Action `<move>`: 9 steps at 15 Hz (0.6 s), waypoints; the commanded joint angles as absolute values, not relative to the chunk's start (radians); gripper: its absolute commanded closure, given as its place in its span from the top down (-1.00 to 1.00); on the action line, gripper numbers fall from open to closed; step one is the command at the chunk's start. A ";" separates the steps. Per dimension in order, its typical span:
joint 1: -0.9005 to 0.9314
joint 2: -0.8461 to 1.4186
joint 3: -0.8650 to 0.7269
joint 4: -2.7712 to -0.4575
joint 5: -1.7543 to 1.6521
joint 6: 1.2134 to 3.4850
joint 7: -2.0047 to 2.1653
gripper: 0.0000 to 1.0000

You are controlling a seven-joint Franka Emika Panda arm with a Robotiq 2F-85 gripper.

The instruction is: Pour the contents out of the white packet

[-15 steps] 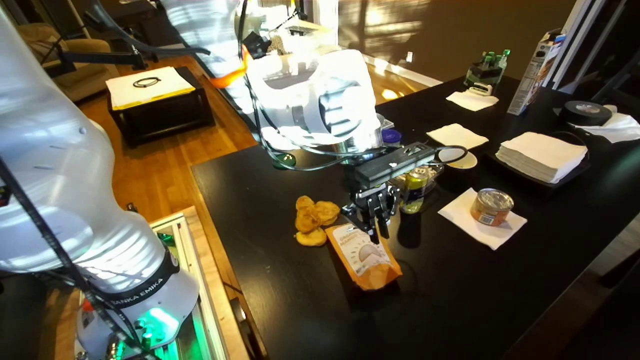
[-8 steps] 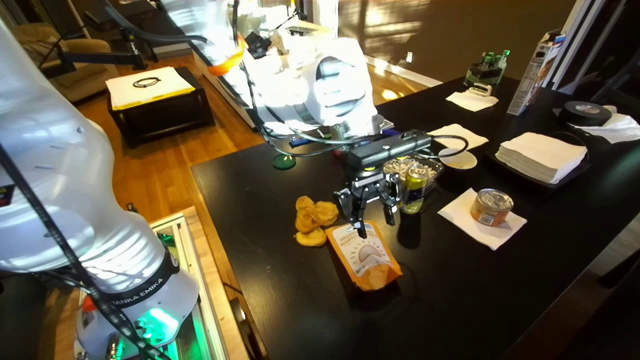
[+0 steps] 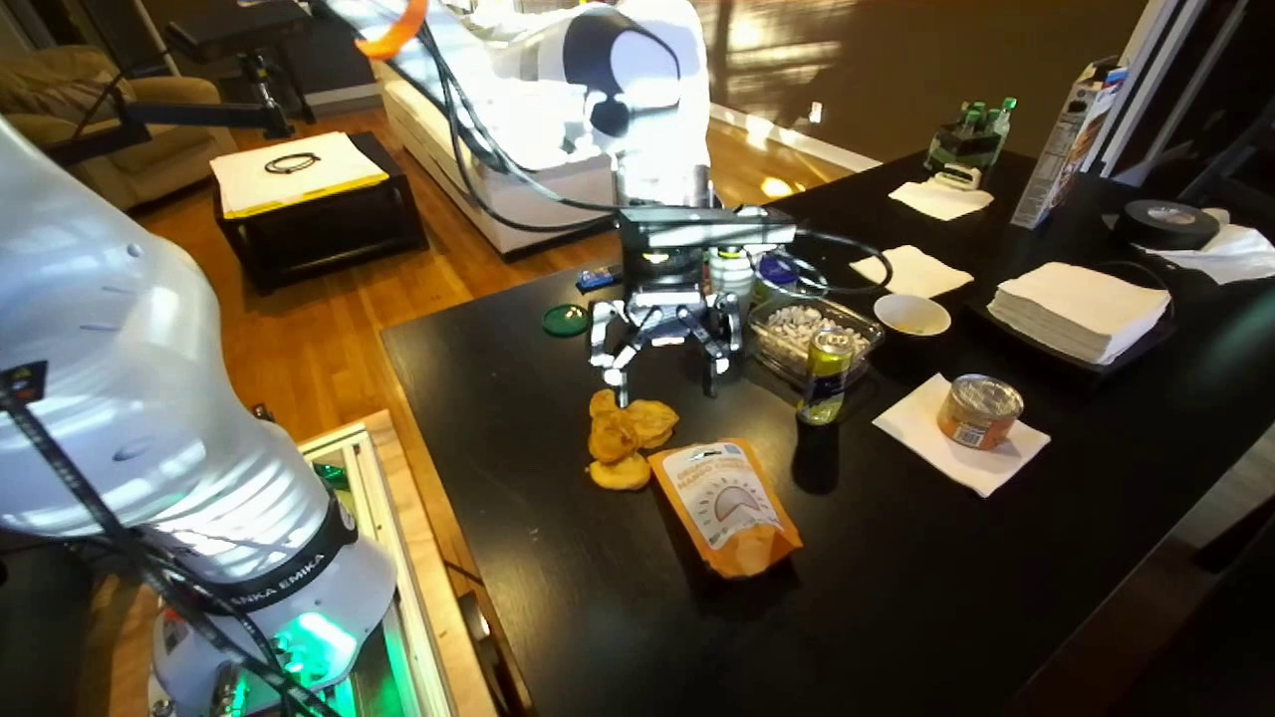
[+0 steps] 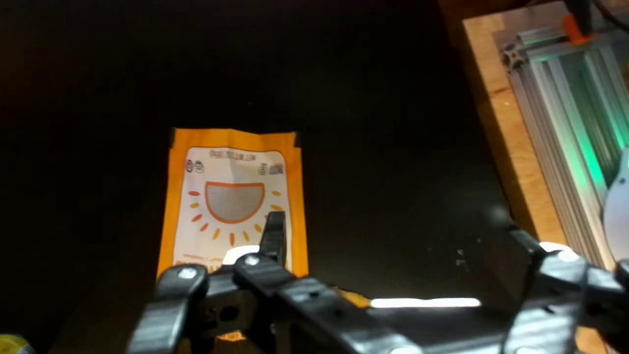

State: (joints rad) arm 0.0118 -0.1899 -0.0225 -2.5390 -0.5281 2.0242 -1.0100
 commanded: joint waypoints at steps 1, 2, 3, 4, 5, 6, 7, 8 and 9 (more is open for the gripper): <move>0.035 -0.247 -0.014 -2.503 -0.355 1.893 -0.942 1.00; 0.038 -0.256 -0.015 -2.492 -0.316 1.872 -0.917 1.00; 0.040 -0.266 -0.015 -2.486 -0.284 1.863 -0.880 1.00; 0.042 -0.276 -0.016 -2.483 -0.254 1.861 -0.846 1.00; 0.042 -0.289 -0.016 -2.487 -0.233 1.874 -0.805 1.00; 0.044 -0.299 -0.016 -2.492 -0.207 1.890 -0.768 1.00; 0.046 -0.308 -0.015 -2.496 -0.185 1.905 -0.728 1.00; 0.048 -0.314 -0.015 -2.499 -0.165 1.919 -0.689 1.00; 0.048 -0.316 -0.010 -2.504 -0.159 1.939 -0.637 1.00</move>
